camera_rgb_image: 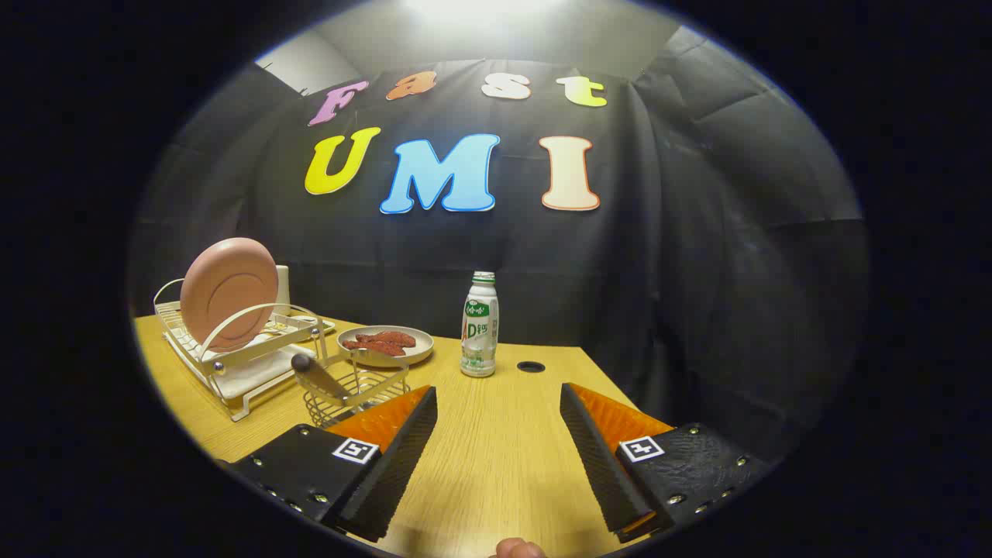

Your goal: Take the plate from the dish rack, then take the spoon from the basket and place it into the plate.

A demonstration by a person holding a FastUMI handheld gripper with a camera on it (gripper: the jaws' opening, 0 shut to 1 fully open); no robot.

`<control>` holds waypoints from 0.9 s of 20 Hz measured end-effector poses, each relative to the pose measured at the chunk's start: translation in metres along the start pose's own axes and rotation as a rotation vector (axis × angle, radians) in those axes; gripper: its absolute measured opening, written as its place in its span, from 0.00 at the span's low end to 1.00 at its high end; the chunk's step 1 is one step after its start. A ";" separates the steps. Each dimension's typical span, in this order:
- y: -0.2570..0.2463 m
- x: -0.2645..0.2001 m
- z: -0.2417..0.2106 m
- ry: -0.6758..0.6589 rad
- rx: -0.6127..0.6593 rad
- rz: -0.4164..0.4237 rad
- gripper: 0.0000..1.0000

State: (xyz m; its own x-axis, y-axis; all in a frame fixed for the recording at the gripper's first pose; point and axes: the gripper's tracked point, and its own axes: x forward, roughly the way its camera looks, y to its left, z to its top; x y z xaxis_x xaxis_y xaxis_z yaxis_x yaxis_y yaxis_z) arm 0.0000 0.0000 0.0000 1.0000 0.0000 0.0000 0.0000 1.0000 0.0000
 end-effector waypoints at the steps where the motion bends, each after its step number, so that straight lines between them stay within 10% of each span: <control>1: 0.001 0.000 0.013 0.000 -0.004 -0.005 0.97; 18: 0.157 -0.056 0.208 0.042 0.050 -0.058 0.97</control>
State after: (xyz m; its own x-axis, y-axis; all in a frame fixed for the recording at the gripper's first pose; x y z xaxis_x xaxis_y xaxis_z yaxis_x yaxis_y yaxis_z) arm -0.0562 0.1568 0.2081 0.9974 -0.0574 -0.0438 0.0595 0.9971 0.0483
